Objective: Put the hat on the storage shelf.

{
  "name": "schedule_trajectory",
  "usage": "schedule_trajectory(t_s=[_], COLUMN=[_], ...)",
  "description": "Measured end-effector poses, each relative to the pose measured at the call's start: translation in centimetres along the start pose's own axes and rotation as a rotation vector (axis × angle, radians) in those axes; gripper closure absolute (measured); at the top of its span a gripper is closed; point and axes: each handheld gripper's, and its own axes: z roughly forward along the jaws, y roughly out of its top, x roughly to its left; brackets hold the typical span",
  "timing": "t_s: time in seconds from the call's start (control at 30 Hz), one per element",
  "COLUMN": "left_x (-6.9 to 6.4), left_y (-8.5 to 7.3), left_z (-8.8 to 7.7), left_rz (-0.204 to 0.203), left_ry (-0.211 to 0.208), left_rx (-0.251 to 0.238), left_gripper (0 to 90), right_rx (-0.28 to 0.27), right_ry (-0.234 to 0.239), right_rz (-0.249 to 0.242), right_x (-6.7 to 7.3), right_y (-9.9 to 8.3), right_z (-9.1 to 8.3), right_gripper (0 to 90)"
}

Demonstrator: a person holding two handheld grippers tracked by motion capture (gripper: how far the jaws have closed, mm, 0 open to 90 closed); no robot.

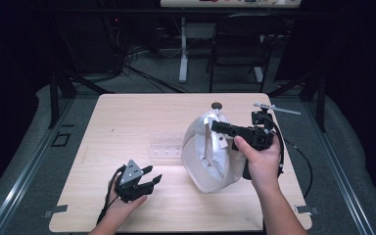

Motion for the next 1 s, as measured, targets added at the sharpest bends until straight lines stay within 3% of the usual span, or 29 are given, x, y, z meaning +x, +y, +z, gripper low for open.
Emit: schedule_trajectory(t_s=[0.13, 0.23, 0.33, 0.43, 0.5, 0.6, 0.7, 0.83, 1.0], left_x=[-1.7, -3.2, -4.1, -5.0, -5.5, -6.8, -7.8, -8.6, -9.7], left_y=[0.7, 1.7, 2.6, 3.8, 4.5, 5.3, 6.0, 6.7, 7.2], left_z=[0.1, 0.6, 1.0, 1.8, 2.6, 3.9, 5.1, 6.5, 8.1], left_rz=[0.046, 0.096, 0.126, 0.124, 0.125, 0.162, 0.183, 0.158, 0.18], left_ry=[-0.014, -0.056, -0.067, -0.073, -0.103, -0.113, -0.07, -0.007, 0.055], left_rx=[-0.025, -0.05, -0.069, -0.067, -0.067, -0.054, -0.057, -0.061, -0.064], left_gripper=[49.0, 49.3, 49.4, 48.6, 46.2, 41.8, 41.1, 41.1, 41.2], right_rx=[-0.003, -0.005, -0.005, -0.001, -0.005, -0.008, -0.016, -0.029, -0.039], right_ry=[0.003, -0.003, -0.008, -0.021, -0.022, -0.022, -0.032, -0.037, -0.041], right_rz=[0.015, 0.016, 0.024, 0.025, 0.031, 0.04, 0.037, 0.045, 0.05], right_x=[0.3, 0.5, 0.7, 0.9, 0.9, 1.1, 1.2, 1.3, 1.5], right_y=[0.9, 1.6, 2.3, 3.1, 3.5, 4.2, 4.6, 4.9, 5.2], right_z=[0.7, 1.0, 1.4, 1.7, 1.9, 2.0, 2.1, 2.1, 1.9], right_gripper=[82.5, 82.6, 82.5, 82.6, 82.5, 82.6, 82.5, 82.5, 82.6])
